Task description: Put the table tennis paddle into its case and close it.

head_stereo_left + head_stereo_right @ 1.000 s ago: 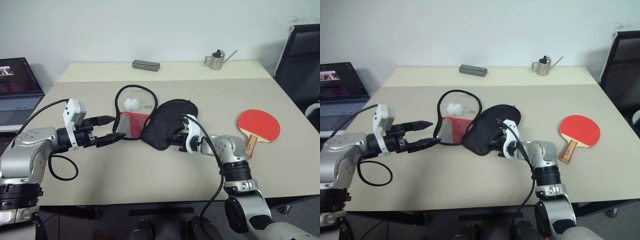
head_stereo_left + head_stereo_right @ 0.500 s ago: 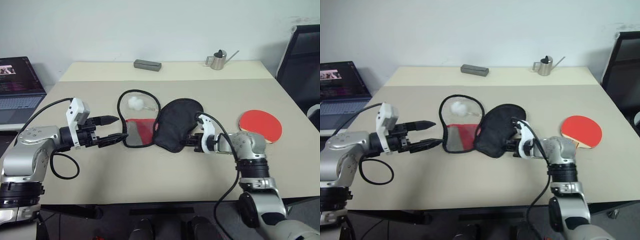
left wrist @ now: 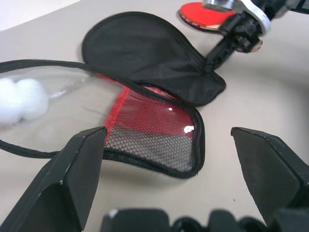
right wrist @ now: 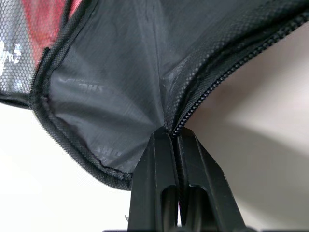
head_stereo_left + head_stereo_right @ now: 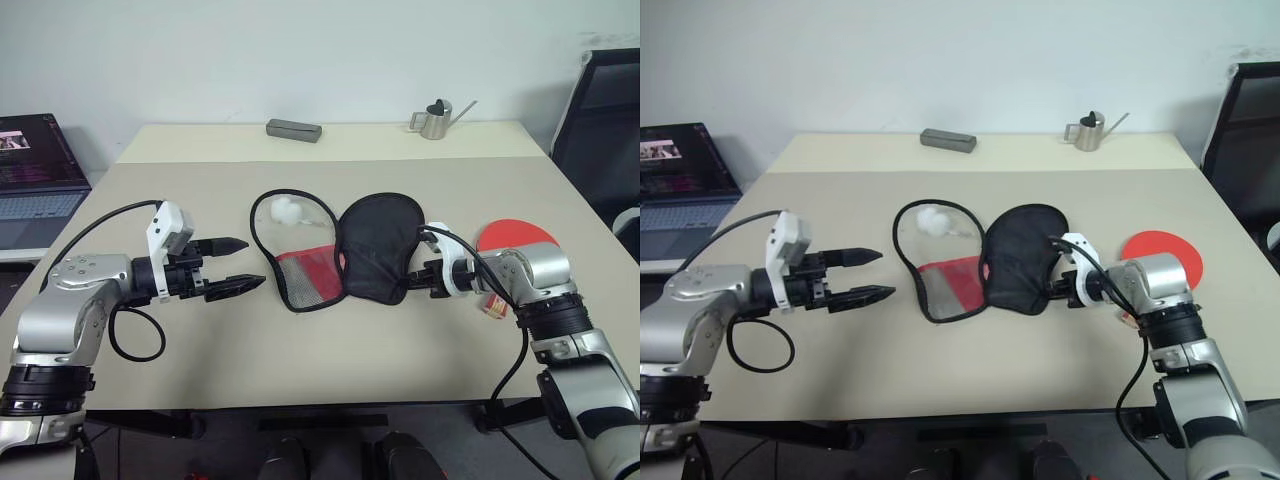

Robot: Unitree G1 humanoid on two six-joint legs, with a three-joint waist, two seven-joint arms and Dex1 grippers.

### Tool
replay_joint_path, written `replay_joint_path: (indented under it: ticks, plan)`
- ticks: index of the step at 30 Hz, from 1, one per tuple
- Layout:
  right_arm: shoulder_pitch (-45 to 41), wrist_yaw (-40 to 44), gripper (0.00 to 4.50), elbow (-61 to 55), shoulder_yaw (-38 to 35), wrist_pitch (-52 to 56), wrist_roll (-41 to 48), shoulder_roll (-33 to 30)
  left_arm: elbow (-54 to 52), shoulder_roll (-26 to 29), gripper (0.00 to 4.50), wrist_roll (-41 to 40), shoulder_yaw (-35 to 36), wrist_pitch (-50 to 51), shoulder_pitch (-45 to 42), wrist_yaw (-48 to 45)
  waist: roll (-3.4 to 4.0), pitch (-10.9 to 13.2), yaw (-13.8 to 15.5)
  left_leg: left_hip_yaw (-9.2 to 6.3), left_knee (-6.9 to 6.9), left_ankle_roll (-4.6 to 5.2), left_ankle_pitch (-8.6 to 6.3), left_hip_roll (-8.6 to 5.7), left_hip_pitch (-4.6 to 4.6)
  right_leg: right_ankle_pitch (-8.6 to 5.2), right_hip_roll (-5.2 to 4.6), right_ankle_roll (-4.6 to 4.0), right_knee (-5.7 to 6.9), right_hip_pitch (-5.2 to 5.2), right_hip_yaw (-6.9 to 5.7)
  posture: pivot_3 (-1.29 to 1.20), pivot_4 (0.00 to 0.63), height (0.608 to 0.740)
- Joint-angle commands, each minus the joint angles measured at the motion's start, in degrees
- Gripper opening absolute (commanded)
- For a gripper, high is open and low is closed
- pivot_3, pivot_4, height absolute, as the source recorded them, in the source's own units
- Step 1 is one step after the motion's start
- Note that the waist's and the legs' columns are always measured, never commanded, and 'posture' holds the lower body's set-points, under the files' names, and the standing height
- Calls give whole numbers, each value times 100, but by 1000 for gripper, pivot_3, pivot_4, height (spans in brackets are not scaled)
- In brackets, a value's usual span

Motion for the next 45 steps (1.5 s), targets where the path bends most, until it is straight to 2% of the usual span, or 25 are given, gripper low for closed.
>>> replay_joint_path:
  ticks: [1, 13, 22, 29, 33, 39, 45]
  plan:
    - [-519, 401, 19, 599, 302, -777, -502, -80, -118, 2, 4500, -13, -5, -58, -159, -24, -2, 1, 0, 1, 0, 0, 0, 0, -1, 0, 0, 0, 0, -1, 0, 0, 150, 740]
    - [-1527, 1087, 19, 2766, 564, -2489, -1630, 516, -149, 12, 4500, -25, -65, -59, -175, -19, -8, 7, -19, 2, -2, -1, 0, 1, -1, 1, 0, -1, 5, -7, 2, 0, 150, 740]
    - [-2079, 1122, 19, 3950, 392, -3397, -2171, 663, -162, 25, 4500, -31, -29, -58, -136, 5, -7, 8, -17, 2, -2, -1, 0, 0, -2, 12, 0, -20, 5, -7, 3, 0, 150, 740]
    - [-2305, 981, 19, 4409, 238, -3856, -2436, 775, -134, 6, 4500, -21, -46, -78, -158, 4, -7, 8, -20, 2, -2, -1, 0, -1, -2, 12, 0, -20, 7, -8, 3, 0, 150, 740]
    - [-2371, 813, 888, 4523, 61, -4029, -2495, 822, -131, -4, 4500, -21, -53, -79, -170, 6, -7, 8, -25, 2, -2, -1, 0, 0, -2, 13, 1, -22, 7, -8, 3, 0, 150, 740]
    - [-2425, 477, 2870, 4620, 7, -4714, -2779, 739, -88, -14, 4500, -38, -41, -69, -200, 4, -7, 9, -41, 2, -2, -1, 0, -1, -2, 15, 0, -26, 7, -8, 4, 0, 150, 740]
    - [-2370, 81, 2870, 4605, 44, -5715, -3117, 650, 0, -73, 4500, 5, -121, -98, -321, 0, -7, 9, -50, 2, -2, -1, 0, -1, -2, 15, 0, -25, 7, -8, 4, 0, 150, 740]
